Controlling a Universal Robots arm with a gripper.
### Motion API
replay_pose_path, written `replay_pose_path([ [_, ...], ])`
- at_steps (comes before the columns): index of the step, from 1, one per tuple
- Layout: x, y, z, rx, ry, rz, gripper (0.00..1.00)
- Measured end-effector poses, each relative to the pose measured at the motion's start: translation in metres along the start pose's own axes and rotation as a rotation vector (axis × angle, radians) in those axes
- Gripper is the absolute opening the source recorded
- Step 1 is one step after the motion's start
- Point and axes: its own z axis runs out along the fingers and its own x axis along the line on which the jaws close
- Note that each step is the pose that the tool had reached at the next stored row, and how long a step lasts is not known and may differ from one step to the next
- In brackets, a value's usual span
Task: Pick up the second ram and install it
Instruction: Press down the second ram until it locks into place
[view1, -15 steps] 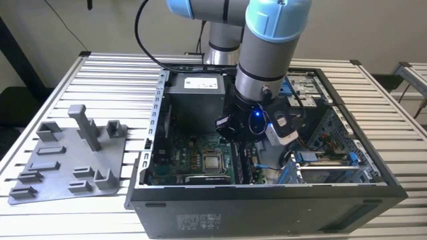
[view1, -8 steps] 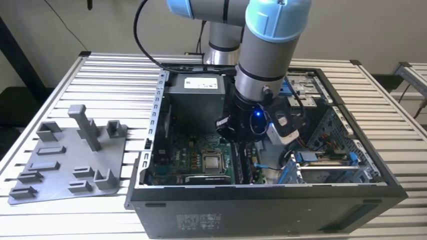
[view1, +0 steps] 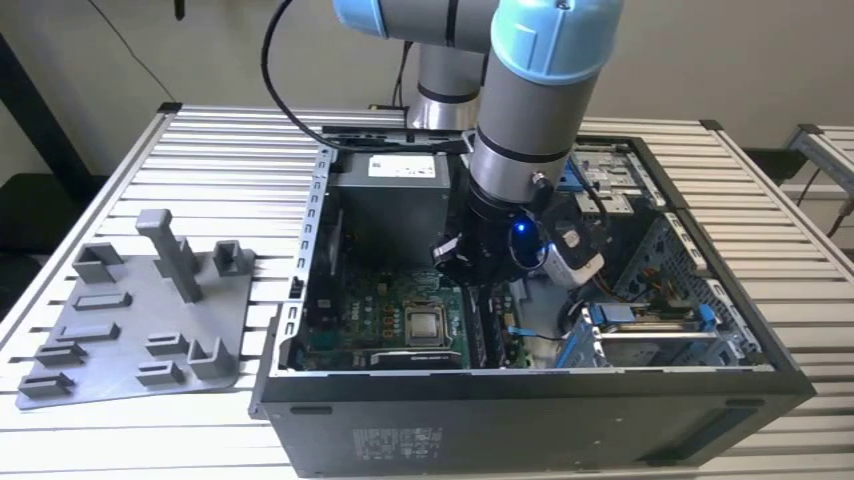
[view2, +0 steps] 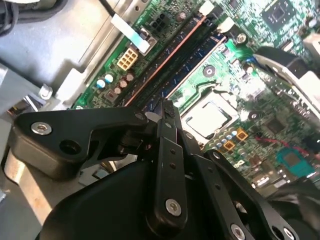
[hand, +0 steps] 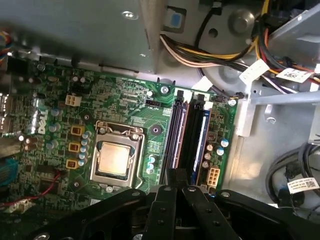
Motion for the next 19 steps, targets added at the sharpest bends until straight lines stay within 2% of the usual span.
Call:
replay_pose_path([
  [19, 0.0, 0.0, 0.0001, -0.001, 0.0063, -0.338, 0.11],
])
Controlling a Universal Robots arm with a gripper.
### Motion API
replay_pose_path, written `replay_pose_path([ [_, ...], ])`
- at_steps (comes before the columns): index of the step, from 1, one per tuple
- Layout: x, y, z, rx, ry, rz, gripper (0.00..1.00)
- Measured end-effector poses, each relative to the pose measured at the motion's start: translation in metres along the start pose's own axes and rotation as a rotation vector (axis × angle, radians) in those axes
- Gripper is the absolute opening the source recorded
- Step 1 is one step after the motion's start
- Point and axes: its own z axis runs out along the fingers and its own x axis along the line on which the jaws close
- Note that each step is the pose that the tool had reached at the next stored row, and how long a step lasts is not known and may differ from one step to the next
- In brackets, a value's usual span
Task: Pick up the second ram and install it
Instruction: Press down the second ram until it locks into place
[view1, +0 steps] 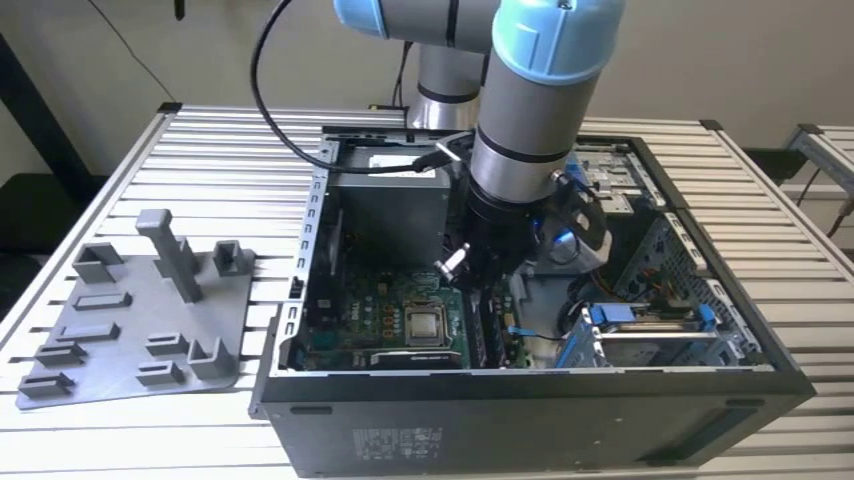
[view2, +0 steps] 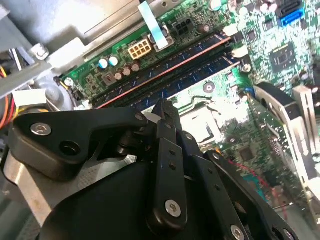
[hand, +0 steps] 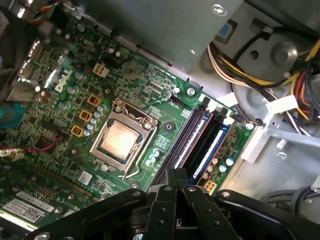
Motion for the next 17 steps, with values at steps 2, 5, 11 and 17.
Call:
replay_pose_path([
  [2, 0.0, 0.0, 0.0, 0.0001, 0.0002, -0.031, 0.11],
  [5, -0.0001, 0.0, 0.0, 0.0006, 0.0, -0.082, 0.11],
  [11, 0.0, 0.0, 0.0, 0.0013, 0.0001, -0.184, 0.11],
  [17, -0.0001, 0.0, 0.0001, 0.0055, -0.0048, -0.293, 0.11],
])
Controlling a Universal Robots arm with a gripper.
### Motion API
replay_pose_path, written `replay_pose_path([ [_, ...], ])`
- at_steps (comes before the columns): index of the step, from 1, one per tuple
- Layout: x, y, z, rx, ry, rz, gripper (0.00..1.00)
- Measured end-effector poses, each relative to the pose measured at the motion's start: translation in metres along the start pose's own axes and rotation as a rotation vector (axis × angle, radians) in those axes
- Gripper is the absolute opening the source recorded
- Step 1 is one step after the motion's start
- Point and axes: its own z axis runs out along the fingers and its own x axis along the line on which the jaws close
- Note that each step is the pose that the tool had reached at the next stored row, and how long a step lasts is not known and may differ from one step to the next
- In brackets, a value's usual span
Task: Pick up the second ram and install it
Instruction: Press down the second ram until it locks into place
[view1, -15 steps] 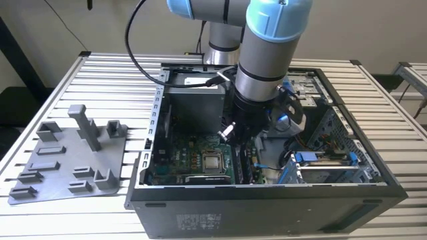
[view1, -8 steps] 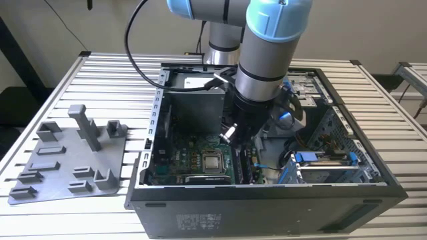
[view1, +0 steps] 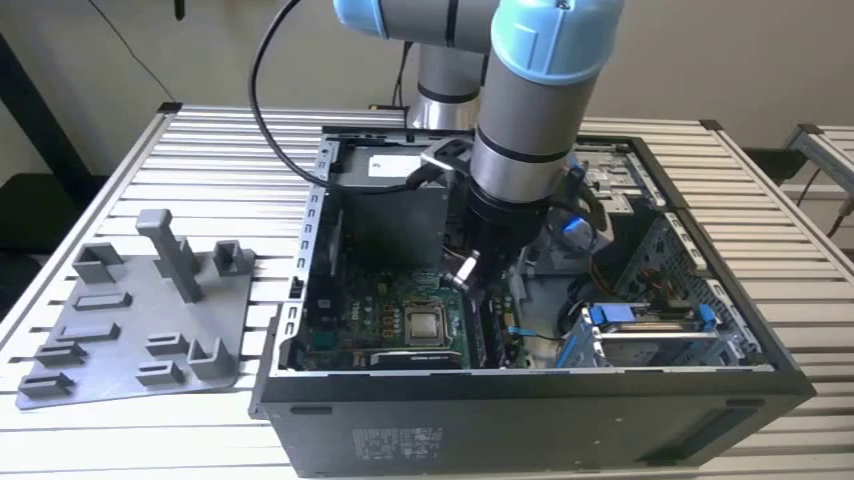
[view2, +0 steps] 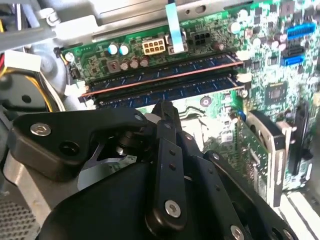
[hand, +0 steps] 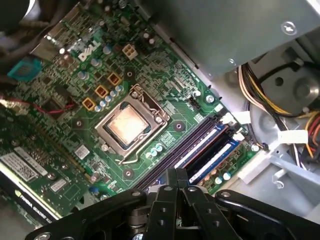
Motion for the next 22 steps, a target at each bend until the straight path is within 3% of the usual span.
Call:
replay_pose_path([
  [22, 0.0001, 0.0, 0.0001, -0.0056, 0.0045, -0.4, 0.11],
])
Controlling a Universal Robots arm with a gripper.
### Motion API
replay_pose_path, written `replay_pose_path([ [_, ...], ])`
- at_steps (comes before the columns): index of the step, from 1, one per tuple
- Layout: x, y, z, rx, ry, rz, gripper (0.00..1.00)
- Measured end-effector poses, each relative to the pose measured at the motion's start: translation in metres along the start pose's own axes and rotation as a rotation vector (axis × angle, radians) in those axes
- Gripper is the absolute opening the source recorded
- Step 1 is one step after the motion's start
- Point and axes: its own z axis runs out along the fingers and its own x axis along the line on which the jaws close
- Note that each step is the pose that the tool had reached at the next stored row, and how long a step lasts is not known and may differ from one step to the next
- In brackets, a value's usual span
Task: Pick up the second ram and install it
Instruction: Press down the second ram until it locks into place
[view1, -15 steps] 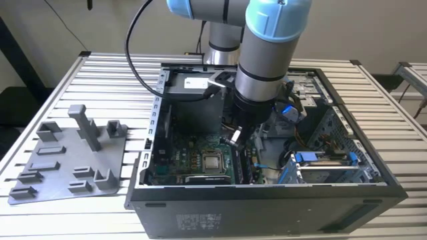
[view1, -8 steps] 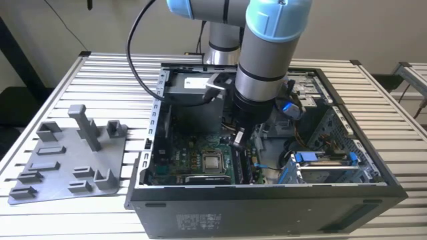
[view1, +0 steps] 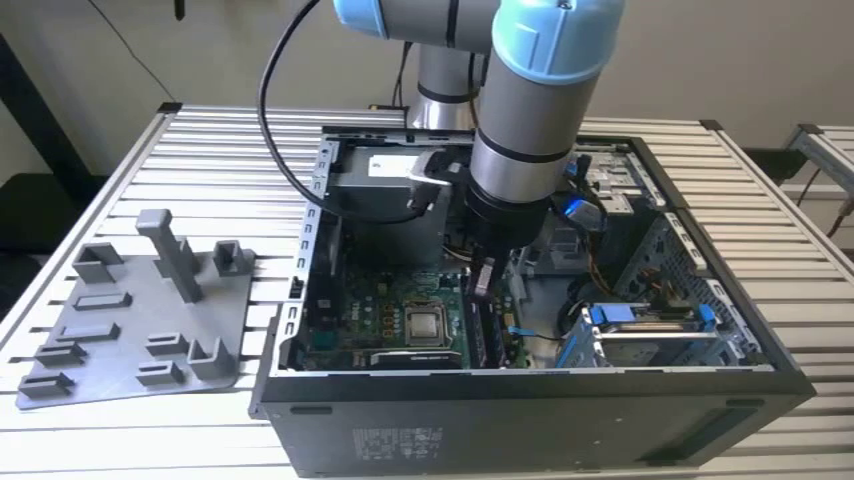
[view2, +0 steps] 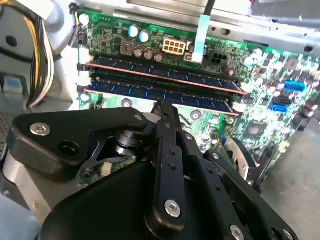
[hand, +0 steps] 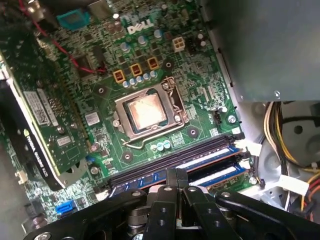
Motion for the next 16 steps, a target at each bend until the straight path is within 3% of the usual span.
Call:
replay_pose_path([
  [11, 0.0, 0.0, 0.0002, 0.0032, 0.0005, -0.199, 0.11],
  [16, -0.0001, -0.0001, 0.0004, 0.0097, -0.0013, -0.234, 0.11],
])
